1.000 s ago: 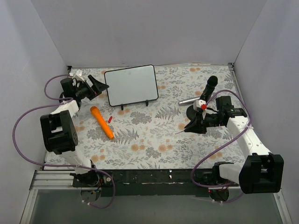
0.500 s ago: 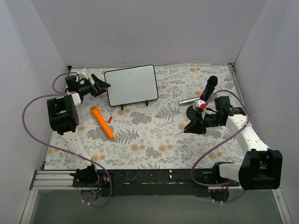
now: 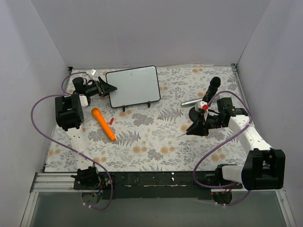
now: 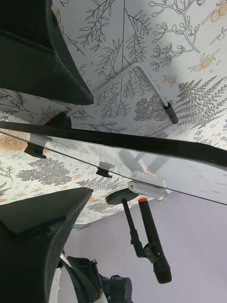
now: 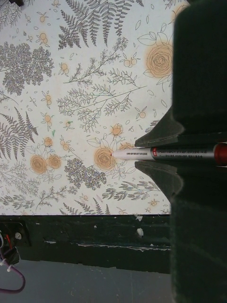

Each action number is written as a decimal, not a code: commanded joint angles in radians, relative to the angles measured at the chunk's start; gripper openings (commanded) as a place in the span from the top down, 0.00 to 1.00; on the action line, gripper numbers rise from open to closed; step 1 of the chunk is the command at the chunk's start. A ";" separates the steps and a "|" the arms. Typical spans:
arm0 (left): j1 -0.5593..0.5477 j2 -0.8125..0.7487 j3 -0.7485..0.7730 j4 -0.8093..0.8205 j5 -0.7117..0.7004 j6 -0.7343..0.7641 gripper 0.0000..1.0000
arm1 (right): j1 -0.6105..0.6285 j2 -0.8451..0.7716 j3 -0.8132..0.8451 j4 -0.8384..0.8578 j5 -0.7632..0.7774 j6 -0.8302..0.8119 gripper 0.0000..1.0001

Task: Write a sentence on the whiteboard
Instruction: Pick up the whiteboard from the whiteboard stand.

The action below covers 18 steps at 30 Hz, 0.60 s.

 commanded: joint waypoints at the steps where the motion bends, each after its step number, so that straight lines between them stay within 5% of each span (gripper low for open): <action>1: 0.007 0.014 0.044 0.207 0.073 -0.138 0.34 | -0.006 0.006 0.013 -0.013 -0.014 -0.005 0.99; 9: 0.011 0.029 0.053 0.290 0.076 -0.201 0.74 | -0.006 0.008 0.013 -0.007 -0.010 -0.001 0.99; 11: 0.010 0.028 0.049 0.316 0.079 -0.214 1.00 | -0.006 0.009 0.013 -0.009 -0.005 -0.001 0.99; 18: 0.011 -0.012 0.027 0.494 0.070 -0.351 1.00 | -0.006 0.005 0.013 -0.009 -0.004 -0.001 0.99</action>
